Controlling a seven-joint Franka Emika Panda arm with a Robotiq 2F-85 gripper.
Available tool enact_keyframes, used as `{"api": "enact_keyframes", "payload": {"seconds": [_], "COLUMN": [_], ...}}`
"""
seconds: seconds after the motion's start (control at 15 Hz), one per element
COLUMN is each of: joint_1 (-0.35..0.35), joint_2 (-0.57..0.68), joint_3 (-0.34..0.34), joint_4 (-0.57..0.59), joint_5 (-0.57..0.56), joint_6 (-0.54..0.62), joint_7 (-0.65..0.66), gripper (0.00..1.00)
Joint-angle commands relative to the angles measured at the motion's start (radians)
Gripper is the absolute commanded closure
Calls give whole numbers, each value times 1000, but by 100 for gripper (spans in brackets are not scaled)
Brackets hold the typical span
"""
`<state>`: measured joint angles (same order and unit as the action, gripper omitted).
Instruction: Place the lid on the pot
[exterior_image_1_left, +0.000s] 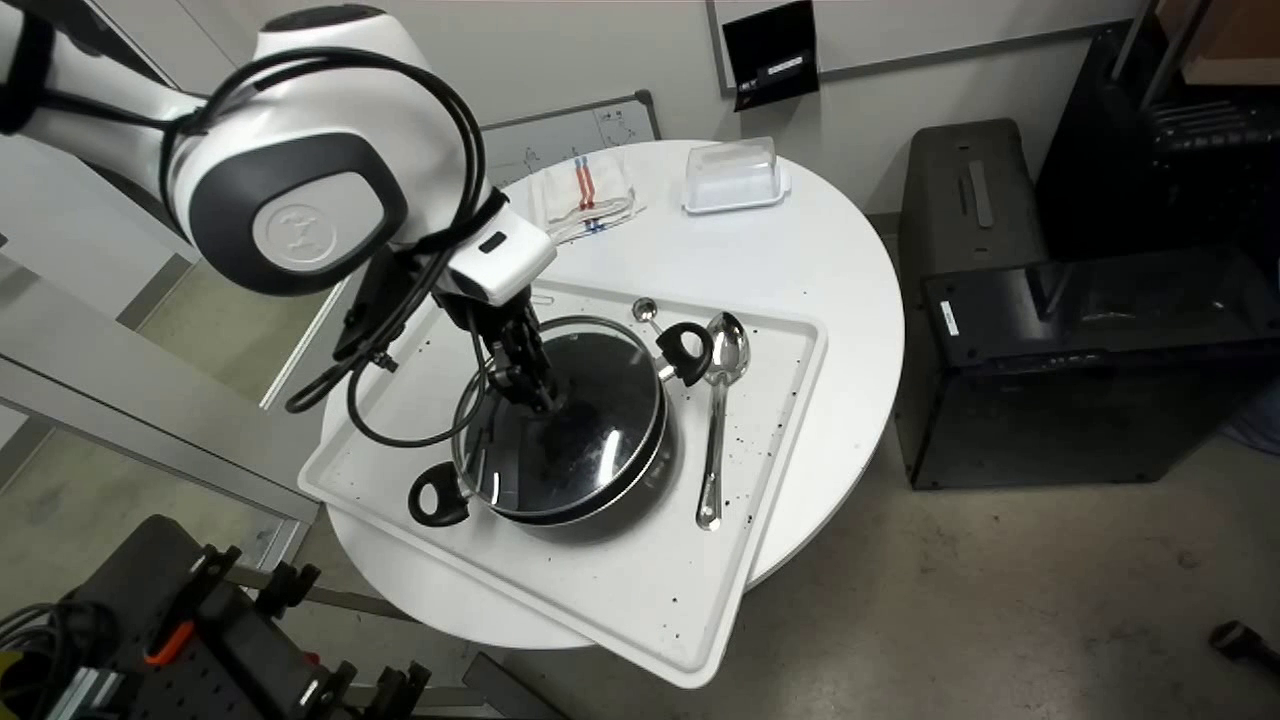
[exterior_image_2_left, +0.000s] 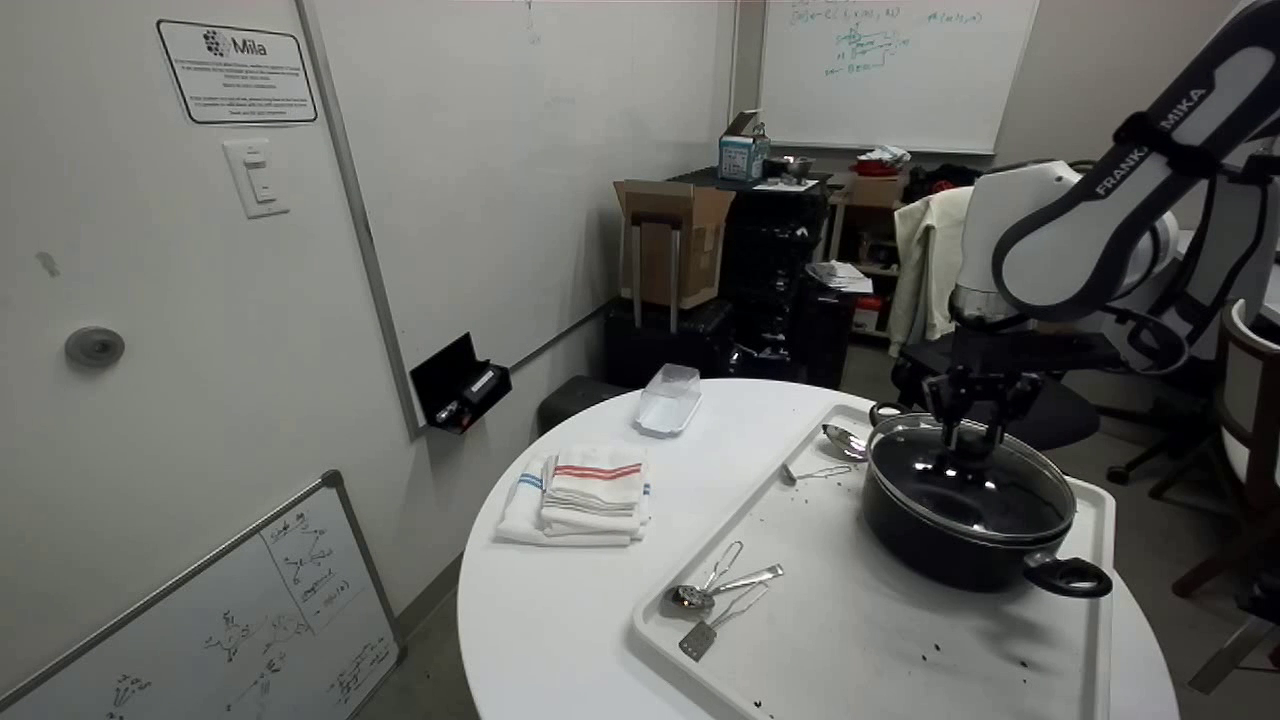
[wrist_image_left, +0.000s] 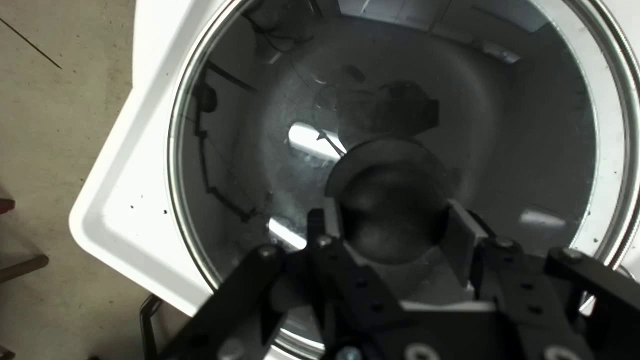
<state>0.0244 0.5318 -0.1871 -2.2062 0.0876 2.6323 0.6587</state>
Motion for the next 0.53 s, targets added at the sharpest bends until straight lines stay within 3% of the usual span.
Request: {"api": "enact_keyframes", "payload": {"seconds": [0.0,0.47], "joint_1": [-3,-11], "joint_2": [0,2], "joint_3": [-7,-7], "joint_4": [20,12], "joint_5": [27,32], "joint_6": [-21,-15], "joint_7": [7,2], "gripper": [75,75]}}
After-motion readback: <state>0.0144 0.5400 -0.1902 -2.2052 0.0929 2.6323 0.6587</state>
